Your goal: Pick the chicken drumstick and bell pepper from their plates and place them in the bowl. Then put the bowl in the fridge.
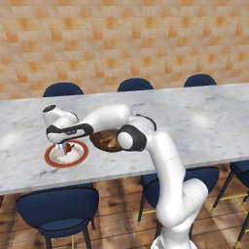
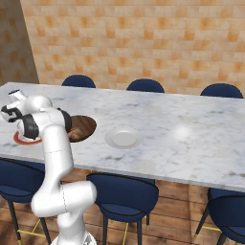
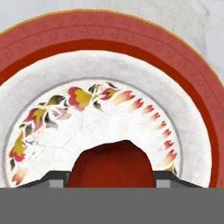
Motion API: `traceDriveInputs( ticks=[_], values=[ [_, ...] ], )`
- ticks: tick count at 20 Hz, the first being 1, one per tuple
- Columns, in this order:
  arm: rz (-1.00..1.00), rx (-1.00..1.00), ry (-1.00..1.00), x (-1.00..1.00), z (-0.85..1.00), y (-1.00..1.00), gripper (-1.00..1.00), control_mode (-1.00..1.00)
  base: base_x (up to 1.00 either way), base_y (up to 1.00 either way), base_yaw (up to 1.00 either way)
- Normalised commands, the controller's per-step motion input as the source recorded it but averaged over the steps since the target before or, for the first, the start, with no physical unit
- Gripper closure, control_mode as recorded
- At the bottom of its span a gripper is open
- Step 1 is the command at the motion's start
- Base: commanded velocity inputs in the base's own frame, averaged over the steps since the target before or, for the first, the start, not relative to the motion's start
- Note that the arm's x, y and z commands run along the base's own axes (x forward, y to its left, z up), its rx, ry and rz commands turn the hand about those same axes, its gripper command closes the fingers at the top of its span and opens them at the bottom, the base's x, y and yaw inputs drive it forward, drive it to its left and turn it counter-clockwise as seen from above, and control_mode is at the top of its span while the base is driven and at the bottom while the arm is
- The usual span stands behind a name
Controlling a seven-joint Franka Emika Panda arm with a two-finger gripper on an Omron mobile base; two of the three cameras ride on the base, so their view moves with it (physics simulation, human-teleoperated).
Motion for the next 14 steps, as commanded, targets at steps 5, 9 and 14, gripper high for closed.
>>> traceDriveInputs(
  ticks=[5, 9, 14],
  values=[
    [0.01, 0.00, 0.01, -0.17, 0.40, -0.35, 1.00, -1.00, 0.00, 0.00, 0.00],
    [0.00, 0.04, 0.00, -0.22, 0.43, -0.46, 1.00, -1.00, 0.00, 0.00, 0.00],
    [0.00, 0.07, -0.04, -0.18, 0.28, -0.63, 1.00, -1.00, 0.00, 0.00, 0.00]
  ],
)
